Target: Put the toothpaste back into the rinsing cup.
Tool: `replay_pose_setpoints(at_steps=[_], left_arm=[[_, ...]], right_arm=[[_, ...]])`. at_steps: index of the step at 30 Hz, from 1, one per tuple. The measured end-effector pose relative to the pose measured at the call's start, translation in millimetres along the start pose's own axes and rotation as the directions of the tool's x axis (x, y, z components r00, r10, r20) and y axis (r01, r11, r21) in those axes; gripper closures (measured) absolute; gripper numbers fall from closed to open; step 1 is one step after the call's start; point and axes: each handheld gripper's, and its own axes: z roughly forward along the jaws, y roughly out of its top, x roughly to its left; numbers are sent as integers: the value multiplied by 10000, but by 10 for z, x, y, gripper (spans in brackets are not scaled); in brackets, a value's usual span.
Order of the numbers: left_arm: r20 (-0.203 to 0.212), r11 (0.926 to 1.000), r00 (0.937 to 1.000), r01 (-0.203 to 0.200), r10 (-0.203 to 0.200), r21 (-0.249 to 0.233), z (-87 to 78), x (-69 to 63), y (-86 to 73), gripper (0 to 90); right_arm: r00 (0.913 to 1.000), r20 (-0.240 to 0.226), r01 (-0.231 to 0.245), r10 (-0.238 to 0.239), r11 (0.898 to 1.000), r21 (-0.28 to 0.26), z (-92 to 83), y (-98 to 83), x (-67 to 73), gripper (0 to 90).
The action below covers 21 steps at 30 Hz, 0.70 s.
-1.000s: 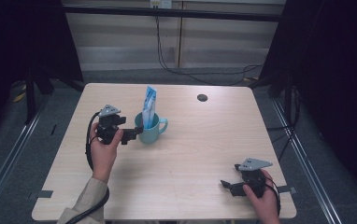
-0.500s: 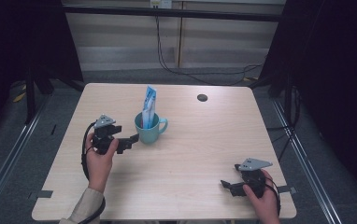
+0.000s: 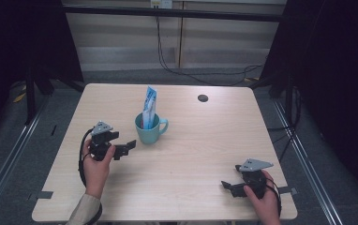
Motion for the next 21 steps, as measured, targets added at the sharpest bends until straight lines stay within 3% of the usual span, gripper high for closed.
replay_pose_setpoints(at_steps=[21], left_arm=[[-122,9985,9998,-122,128,543,-34,90,-282,157]], right_arm=[[10000,3,2,-2,10000,1,0,0,0,132]])
